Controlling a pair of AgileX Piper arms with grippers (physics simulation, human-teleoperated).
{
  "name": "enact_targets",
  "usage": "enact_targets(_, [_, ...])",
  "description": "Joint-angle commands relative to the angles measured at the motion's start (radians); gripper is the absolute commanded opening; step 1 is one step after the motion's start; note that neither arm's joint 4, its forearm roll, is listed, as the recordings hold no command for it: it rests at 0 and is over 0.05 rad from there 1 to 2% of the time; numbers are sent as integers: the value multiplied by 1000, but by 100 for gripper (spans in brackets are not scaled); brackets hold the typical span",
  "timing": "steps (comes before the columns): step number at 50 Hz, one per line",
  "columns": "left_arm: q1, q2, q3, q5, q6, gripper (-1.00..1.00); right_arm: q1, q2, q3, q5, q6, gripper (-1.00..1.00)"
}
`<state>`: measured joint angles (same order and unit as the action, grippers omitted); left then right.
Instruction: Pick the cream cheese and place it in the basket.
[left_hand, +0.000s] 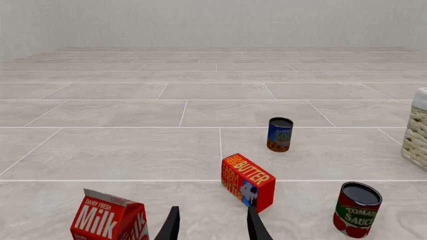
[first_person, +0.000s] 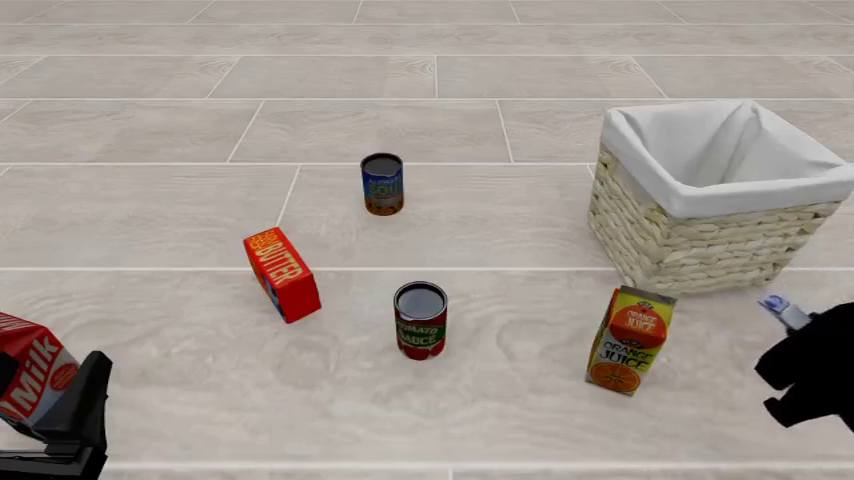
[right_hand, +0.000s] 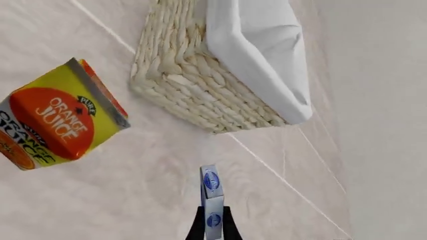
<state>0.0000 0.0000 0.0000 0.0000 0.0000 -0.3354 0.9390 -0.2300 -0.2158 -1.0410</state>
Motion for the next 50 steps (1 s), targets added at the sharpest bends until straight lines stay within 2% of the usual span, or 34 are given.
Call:
enact_targets(1, [0, 0, 0, 0, 0, 100, 31, -102, -80, 64, 193, -100])
enact_targets(3, [0, 0, 0, 0, 0, 100, 32, -102, -77, 58, 194, -100])
enact_targets(5, [0, 0, 0, 0, 0, 100, 35, -122, -95, 75, 249, -100])
enact_targets(7, [0, 0, 0, 0, 0, 100, 38, -131, -99, 83, 267, -100])
enact_targets(8, [0, 0, 0, 0, 0, 100, 41, -200, -100, 140, 301, -100])
enact_targets(9, [0, 0, 0, 0, 0, 100, 45, -303, -115, 263, 332, -100])
enact_targets(10, [0, 0, 0, 0, 0, 100, 40, -357, -149, 336, 374, -100])
enact_targets(12, [0, 0, 0, 0, 0, 100, 60, -412, -167, 385, 433, -100])
enact_targets(13, [0, 0, 0, 0, 0, 100, 60, -412, -167, 386, 433, -100])
enact_targets(14, [0, 0, 0, 0, 0, 100, 57, -405, -190, 394, 484, -100])
enact_targets(17, [0, 0, 0, 0, 0, 100, 85, -444, -225, 453, 547, -100])
enact_targets(19, [0, 0, 0, 0, 0, 100, 82, -429, -233, 432, 574, -100])
enact_targets(21, [0, 0, 0, 0, 0, 100, 83, -420, -236, 425, 576, -100])
enact_targets(22, [0, 0, 0, 0, 0, 100, 92, -415, -247, 420, 603, -100])
enact_targets(24, [0, 0, 0, 0, 0, 100, 104, -418, -248, 420, 618, -100])
enact_targets(26, [0, 0, 0, 0, 0, 100, 102, -385, -251, 383, 638, -100])
enact_targets(30, [0, 0, 0, 0, 0, 100, 104, -321, -332, 356, 745, -100])
enact_targets(32, [0, 0, 0, 0, 0, 100, 109, -292, -376, 354, 771, -100])
enact_targets(35, [0, 0, 0, 0, 0, 100, 99, -248, -412, 340, 794, -100])
enact_targets(38, [0, 0, 0, 0, 0, 100, 96, -211, -459, 319, 753, -100])
enact_targets(44, [0, 0, 0, 0, 0, 100, 115, -140, -550, 358, 782, -100])
enact_targets(48, [0, 0, 0, 0, 0, 100, 133, -67, -632, 396, 819, -100])
enact_targets(50, [0, 0, 0, 0, 0, 100, 132, -22, -682, 413, 866, -100])
